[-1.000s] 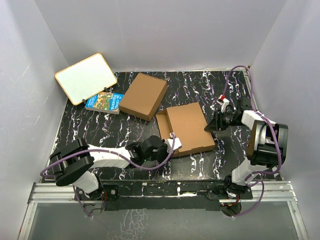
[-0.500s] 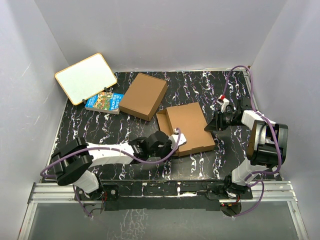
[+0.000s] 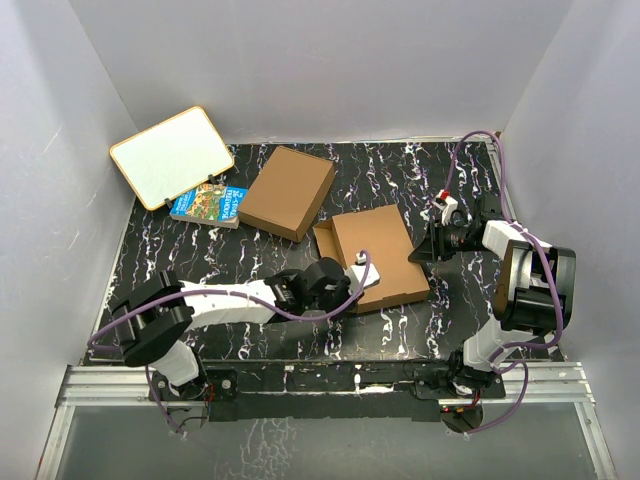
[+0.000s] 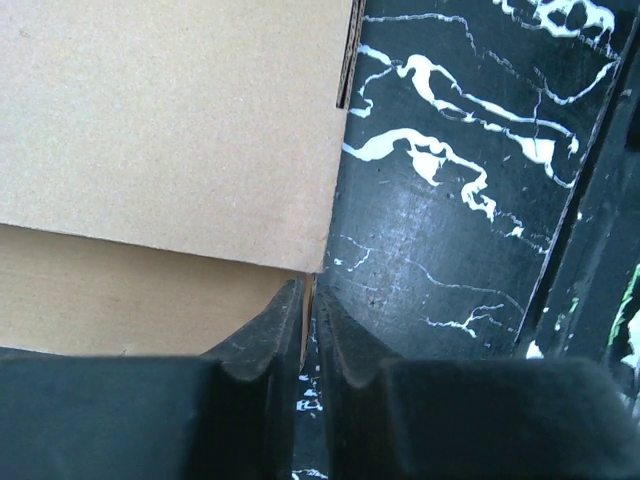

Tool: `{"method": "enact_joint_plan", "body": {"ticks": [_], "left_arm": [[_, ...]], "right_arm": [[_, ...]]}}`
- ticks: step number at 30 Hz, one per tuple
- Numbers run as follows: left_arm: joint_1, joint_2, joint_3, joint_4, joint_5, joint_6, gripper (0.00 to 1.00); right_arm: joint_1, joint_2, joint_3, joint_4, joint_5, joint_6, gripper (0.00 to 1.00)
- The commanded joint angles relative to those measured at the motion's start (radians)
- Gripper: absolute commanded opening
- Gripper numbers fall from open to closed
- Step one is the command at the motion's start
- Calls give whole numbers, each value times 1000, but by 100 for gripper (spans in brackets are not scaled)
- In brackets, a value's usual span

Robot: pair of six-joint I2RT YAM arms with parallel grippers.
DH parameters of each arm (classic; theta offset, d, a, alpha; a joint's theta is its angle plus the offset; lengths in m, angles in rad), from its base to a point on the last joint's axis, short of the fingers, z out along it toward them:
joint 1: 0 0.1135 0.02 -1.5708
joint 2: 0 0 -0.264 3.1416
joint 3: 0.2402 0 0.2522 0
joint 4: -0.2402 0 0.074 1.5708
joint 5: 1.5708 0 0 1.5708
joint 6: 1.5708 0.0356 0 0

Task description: Fold the paper box

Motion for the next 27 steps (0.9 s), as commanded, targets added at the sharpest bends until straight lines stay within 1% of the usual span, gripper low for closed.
{"method": "enact_joint_plan", "body": {"ticks": [1,4,8,10,11,13,15,16,18,20,22,24,27], "left_arm": [[1,-73,34,24,-4,-38,17],[3,-133,10,-1,-30,-102,36],[9,-195,-11,-47,-26,-167,48],[18,-238,-30,-53,-24,-245,56],[23,-255,-43,-54,-25,-298,61],[50,-300,-75,-48,-28,-459,72],[84,-355,-134,-7,-7,-625,78],[96,-387,-189,27,-14,-708,81],[109,-471,-278,88,-65,-885,90],[110,-519,-371,168,-105,-1046,93],[111,-530,-441,252,-133,-1173,94],[111,-503,-453,269,-152,-1239,96],[111,-416,-406,219,-163,-1289,97]], "right_arm": [[16,25,-3,13,95,-47,37],[15,26,-3,12,96,-45,37],[16,28,0,12,97,-45,38],[14,28,-2,13,99,-45,38],[15,28,-1,13,99,-44,38],[15,29,-1,13,100,-44,38],[14,31,-1,13,100,-43,38],[15,32,0,12,101,-44,38],[16,34,1,11,100,-43,38],[15,34,0,11,101,-43,38],[15,33,0,11,101,-43,38],[15,33,0,11,101,-45,38],[15,31,0,11,101,-45,38]]}}
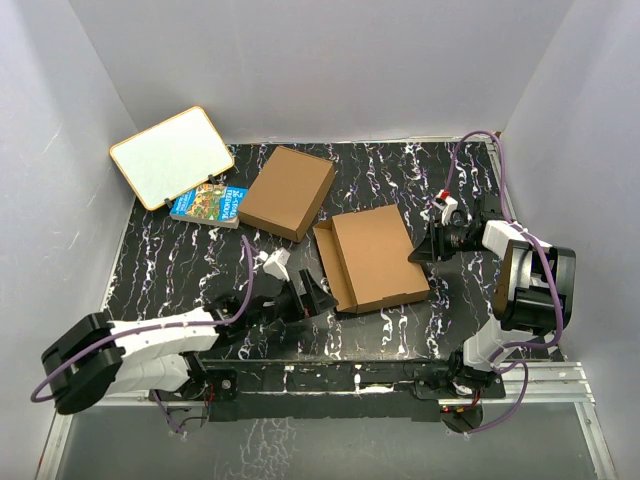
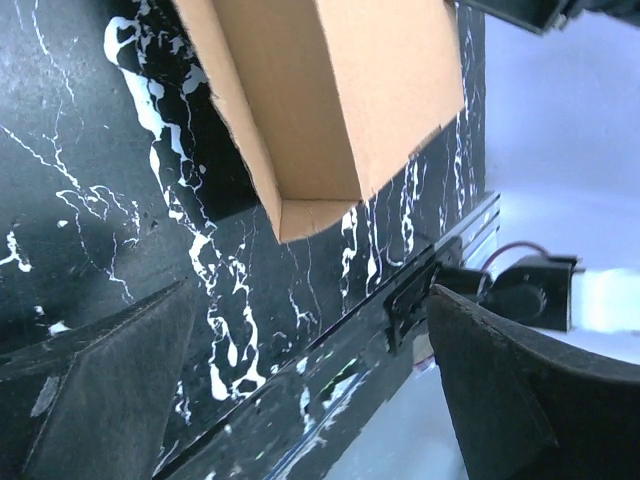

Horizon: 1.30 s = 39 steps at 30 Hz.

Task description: Fold the paper box

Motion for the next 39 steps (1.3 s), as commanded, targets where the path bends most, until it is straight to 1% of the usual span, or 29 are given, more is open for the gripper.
{"method": "enact_joint_plan", "body": {"ticks": [1,6,12,16,19,23,28,30,33,35,37,39], "left_arm": [[-1,98,54,71,-38,-213,97],[-9,220,54,209,-35,-219,97],[-24,332,94,305,-37,-181,97],[-36,371,101,341,-46,-184,97],[-47,405,119,328,-58,-201,96],[-64,440,148,307,-70,-236,90],[-81,463,205,226,-87,-256,82],[-88,470,226,190,-92,-265,76],[-96,475,252,136,-98,-278,69],[-101,475,262,101,-104,-289,59],[-105,477,278,66,-107,-296,51],[-107,476,294,36,-111,-299,49]], "right_arm": [[15,30,0,11,101,-45,38],[15,28,1,10,100,-45,38],[15,30,2,9,100,-45,38],[15,30,2,9,100,-45,38],[15,32,4,9,100,-45,38],[15,31,4,8,100,-45,38],[14,33,2,9,100,-44,38],[15,31,2,10,101,-45,38],[17,32,2,10,101,-45,38],[17,31,2,10,101,-45,38],[17,32,1,11,101,-45,38],[16,32,2,10,101,-45,38]]}}
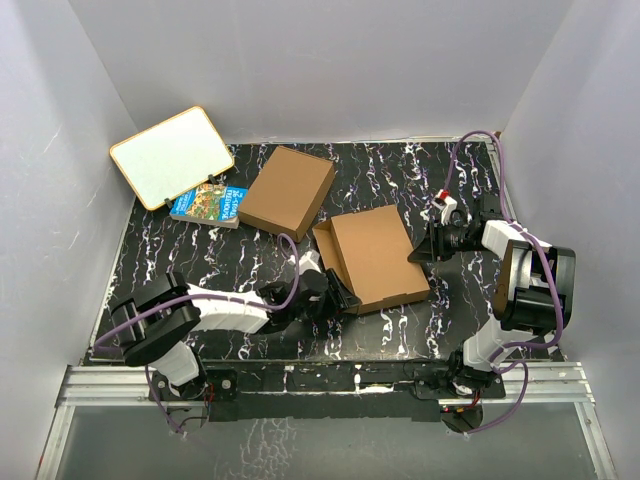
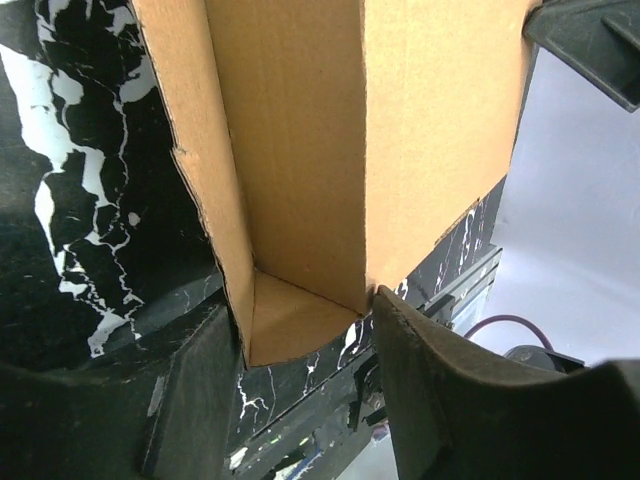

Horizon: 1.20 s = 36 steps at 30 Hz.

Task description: Fold the paper box

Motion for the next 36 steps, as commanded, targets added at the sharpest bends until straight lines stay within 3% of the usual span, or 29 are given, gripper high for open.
{"method": "enact_joint_plan", "body": {"ticks": [1,6,15,18,22,27,36], "left_arm": [[-17,-7,72,-82,-19,-21,49],[-19,7,127,-181,-28,-37,43],[-22,31,233,-443,-85,-150,13],[-22,54,297,-536,-86,-160,9],[-24,59,314,-510,-58,-136,16],[-24,22,301,-467,-57,-39,34],[-24,-139,166,-318,-70,284,55]], "right_arm": [[15,32,1,12,102,-45,38],[17,33,0,11,104,-45,38],[22,32,1,12,106,-44,38],[23,34,-1,12,107,-45,38],[24,32,0,13,107,-45,38],[24,33,0,13,108,-44,38],[23,36,1,12,111,-43,38]]}}
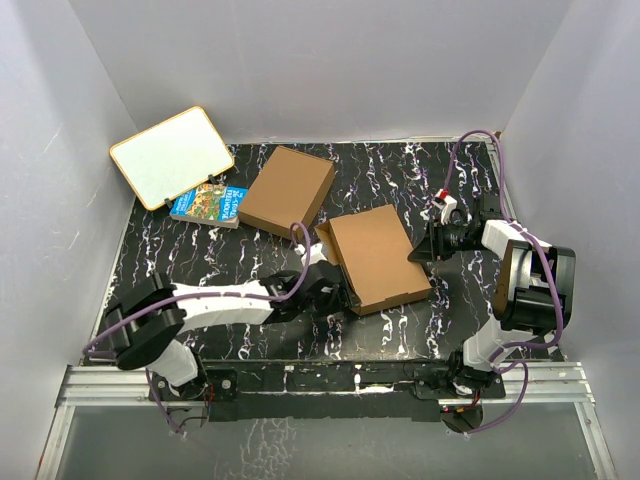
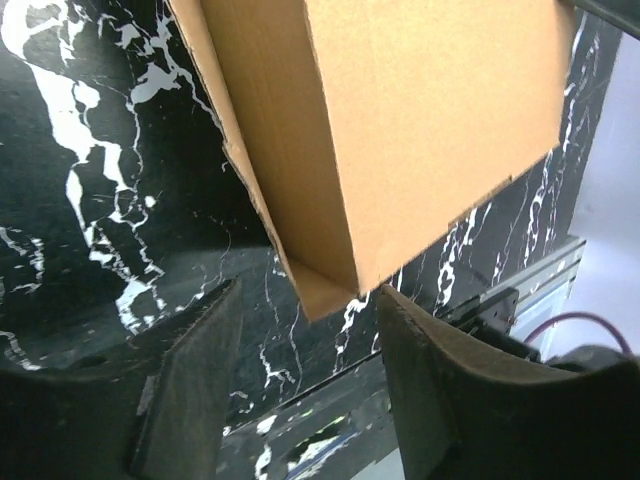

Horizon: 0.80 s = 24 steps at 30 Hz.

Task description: Fold the paper box

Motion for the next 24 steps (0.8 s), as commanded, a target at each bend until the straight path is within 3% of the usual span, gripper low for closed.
{"method": "enact_joint_plan", "body": {"ticks": [1,6,10,13,18,24], "left_arm": [[-3,-157,-87,134,-14,265,56],[-3,-289,-264,344,71,606,49],[-3,-330,-415,553,226,969,20],[-3,-318,-464,623,276,1128,0],[-3,-204,-416,655,336,1273,0],[-5,-24,-317,664,336,1271,0]], "right_arm": [[19,37,-4,7,103,-44,38],[19,38,-2,6,101,-45,38],[21,38,-2,6,101,-46,38],[21,40,-2,7,101,-45,38],[20,42,-2,6,103,-45,38],[22,41,-1,6,104,-45,37]]}}
